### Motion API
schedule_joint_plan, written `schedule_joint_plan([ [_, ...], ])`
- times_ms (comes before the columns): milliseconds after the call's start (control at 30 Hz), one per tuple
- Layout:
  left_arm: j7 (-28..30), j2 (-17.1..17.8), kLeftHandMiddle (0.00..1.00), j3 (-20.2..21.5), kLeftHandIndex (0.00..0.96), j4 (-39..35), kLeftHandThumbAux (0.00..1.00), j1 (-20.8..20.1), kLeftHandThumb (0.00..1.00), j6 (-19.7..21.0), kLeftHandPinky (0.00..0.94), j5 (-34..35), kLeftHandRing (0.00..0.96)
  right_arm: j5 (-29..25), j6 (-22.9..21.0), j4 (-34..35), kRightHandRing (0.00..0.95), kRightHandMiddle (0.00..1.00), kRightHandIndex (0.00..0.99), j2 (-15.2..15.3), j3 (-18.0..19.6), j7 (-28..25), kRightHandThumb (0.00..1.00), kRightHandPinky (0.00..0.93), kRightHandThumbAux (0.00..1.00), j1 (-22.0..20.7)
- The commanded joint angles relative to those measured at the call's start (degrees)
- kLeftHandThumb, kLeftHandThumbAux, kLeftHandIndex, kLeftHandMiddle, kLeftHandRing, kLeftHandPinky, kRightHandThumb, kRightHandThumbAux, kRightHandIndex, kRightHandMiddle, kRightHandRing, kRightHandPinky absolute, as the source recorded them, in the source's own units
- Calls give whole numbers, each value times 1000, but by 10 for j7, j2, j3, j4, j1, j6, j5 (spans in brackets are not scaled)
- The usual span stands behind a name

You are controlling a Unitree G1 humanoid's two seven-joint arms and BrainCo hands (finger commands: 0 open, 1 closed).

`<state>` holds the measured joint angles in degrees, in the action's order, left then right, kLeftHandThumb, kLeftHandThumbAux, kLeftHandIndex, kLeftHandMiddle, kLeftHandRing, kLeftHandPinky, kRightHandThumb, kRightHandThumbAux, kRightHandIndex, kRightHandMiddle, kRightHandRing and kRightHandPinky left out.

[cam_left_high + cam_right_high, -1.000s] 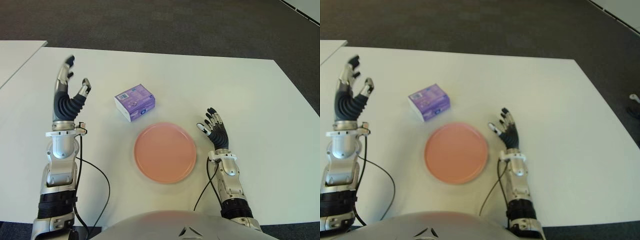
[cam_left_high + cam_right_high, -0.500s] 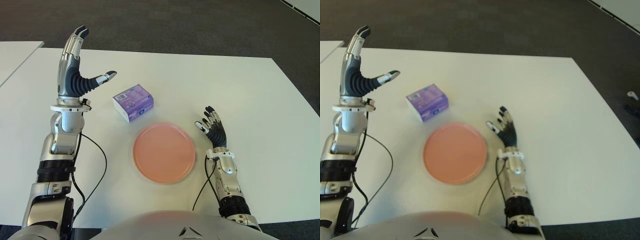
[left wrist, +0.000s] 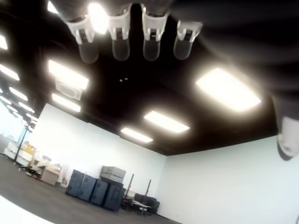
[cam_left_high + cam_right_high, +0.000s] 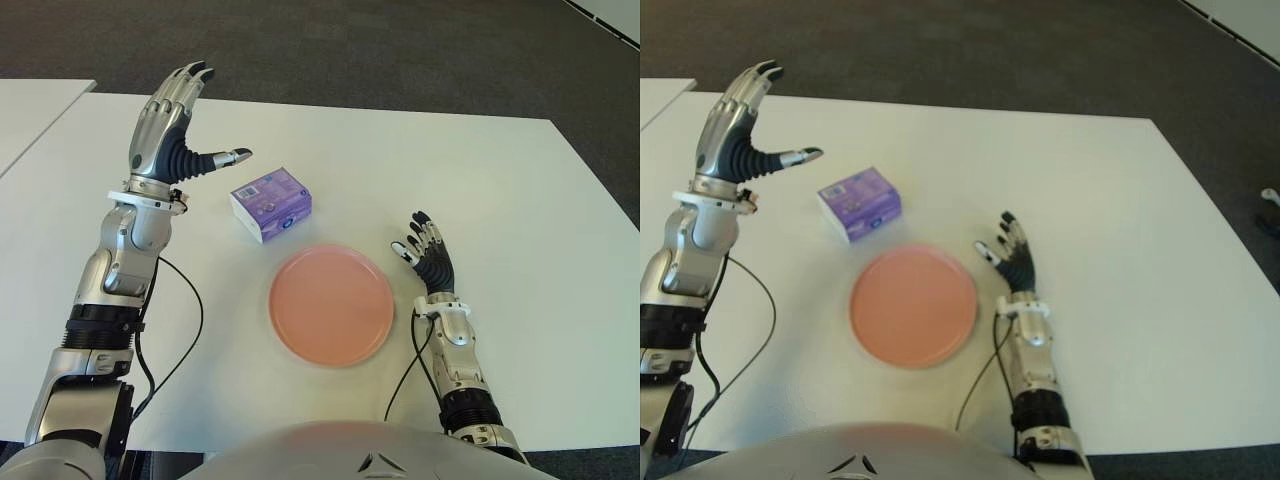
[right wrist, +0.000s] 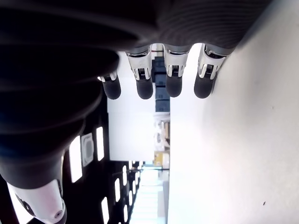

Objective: Put the tissue paper into the plate.

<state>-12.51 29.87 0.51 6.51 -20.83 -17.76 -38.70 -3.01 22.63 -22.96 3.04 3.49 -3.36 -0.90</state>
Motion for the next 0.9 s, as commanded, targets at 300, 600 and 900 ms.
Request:
schedule_joint_plan([
  [300, 40, 15, 0, -87, 0, 54, 415, -43, 83, 4, 0, -43, 0, -2, -51, -29, 0, 0, 0, -10, -2, 0, 2, 0, 714, 17],
  [600, 67, 17, 0, -127, 0, 78, 367, -52, 74, 3, 0, -49, 0, -3, -52, -33, 0, 0, 0, -12, 1, 0, 2, 0, 720, 15],
  [900, 99, 17, 0, -151, 0, 89, 379, -49, 73, -30, 0, -22, 0, -3, -44, -44, 0, 0, 0, -10, 1, -4, 5, 0, 735, 9],
])
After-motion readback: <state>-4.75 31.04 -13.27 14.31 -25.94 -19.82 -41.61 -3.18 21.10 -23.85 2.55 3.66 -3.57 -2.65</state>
